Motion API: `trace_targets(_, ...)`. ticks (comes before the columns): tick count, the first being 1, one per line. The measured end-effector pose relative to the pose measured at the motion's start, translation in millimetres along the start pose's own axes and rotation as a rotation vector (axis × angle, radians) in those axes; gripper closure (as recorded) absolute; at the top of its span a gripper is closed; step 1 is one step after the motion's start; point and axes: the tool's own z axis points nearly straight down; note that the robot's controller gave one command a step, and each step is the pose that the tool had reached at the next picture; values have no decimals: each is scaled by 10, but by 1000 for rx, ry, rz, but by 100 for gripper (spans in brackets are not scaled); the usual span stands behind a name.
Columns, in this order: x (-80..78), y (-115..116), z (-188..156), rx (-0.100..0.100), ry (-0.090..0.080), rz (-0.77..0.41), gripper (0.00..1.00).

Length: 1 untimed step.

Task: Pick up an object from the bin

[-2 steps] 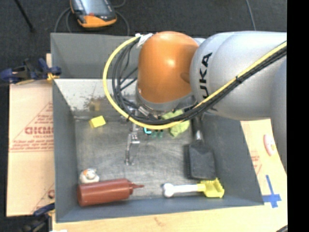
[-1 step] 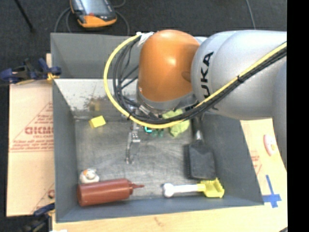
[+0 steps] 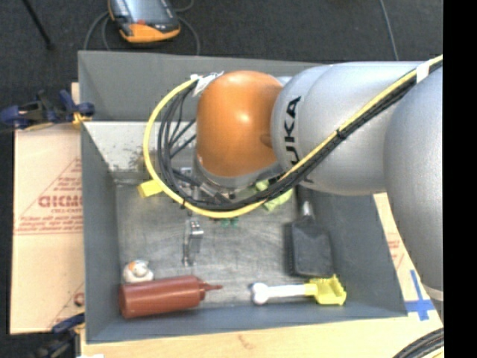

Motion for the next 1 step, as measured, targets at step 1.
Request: trace_targets(1,343,73,246,0,7,-234,0)
